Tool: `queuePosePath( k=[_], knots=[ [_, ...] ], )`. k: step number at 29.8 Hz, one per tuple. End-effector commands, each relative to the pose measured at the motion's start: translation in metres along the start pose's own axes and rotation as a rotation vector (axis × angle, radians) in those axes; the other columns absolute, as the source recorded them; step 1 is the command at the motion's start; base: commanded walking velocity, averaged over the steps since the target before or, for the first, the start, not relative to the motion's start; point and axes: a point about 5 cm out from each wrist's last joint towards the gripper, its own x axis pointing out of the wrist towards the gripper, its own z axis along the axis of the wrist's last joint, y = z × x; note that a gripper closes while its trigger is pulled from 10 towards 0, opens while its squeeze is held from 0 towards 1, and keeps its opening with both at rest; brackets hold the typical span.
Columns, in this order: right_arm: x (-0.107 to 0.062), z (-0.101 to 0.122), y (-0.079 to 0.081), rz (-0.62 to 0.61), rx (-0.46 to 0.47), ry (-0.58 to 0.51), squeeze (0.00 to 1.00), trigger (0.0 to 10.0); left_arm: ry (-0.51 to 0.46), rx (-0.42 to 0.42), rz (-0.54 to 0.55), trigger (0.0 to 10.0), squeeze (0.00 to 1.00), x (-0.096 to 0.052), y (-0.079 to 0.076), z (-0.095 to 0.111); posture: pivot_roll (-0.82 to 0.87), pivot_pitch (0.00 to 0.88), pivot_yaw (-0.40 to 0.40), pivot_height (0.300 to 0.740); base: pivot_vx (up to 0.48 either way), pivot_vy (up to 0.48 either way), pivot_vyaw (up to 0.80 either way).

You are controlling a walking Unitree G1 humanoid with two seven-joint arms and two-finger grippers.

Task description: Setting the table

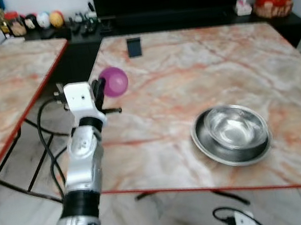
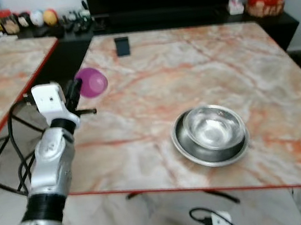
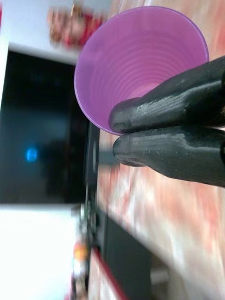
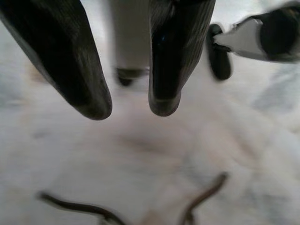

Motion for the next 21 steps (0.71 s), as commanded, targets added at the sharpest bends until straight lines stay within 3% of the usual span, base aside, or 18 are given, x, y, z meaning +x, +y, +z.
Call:
queuePosePath(
  k=[1, 4, 7, 11, 16, 21],
  knots=[
    [0.0, 0.0, 0.002, 0.002, -0.001, 0.002, 0.0, 10.0, -0.025, 0.021, 0.011, 10.0, 0.0, 0.0, 0.008, 0.006, 0.06, 0.0, -0.043, 0.74, 0.0, -0.446, 0.0],
    [0.0, -0.002, 0.001, 0.002, -0.003, 0.007, 0.0, 10.0, -0.008, 0.045, 0.003, 10.0, 0.0, -0.003, 0.011, 0.003, 0.06, 0.0, -0.039, 0.74, 0.0, -0.446, 0.0],
    [-0.001, -0.003, 0.0, -0.002, -0.001, 0.007, 0.0, 10.0, 0.028, 0.139, -0.054, 10.0, 0.0, -0.007, 0.014, -0.003, 0.06, 0.0, -0.034, 0.74, 0.0, -0.425, 0.0],
    [-0.001, -0.002, -0.001, -0.005, -0.001, 0.006, 0.0, 10.0, 0.064, 0.196, -0.085, 10.0, 0.0, -0.006, 0.017, -0.006, 0.06, 0.0, -0.031, 0.74, 0.0, -0.289, 0.0],
    [0.001, 0.003, -0.001, -0.012, 0.017, -0.014, 0.0, 10.0, 0.083, 0.193, -0.066, 10.0, 0.0, 0.003, 0.032, -0.003, 0.05, 0.0, -0.041, 0.74, 0.0, 0.0, 0.0],
    [0.001, 0.004, -0.001, -0.015, 0.013, -0.012, 0.0, 10.0, 0.092, 0.155, -0.044, 10.0, 0.0, 0.012, 0.033, 0.002, 0.06, 0.0, -0.05, 0.74, 0.0, 0.0, 0.0]
  ],
)
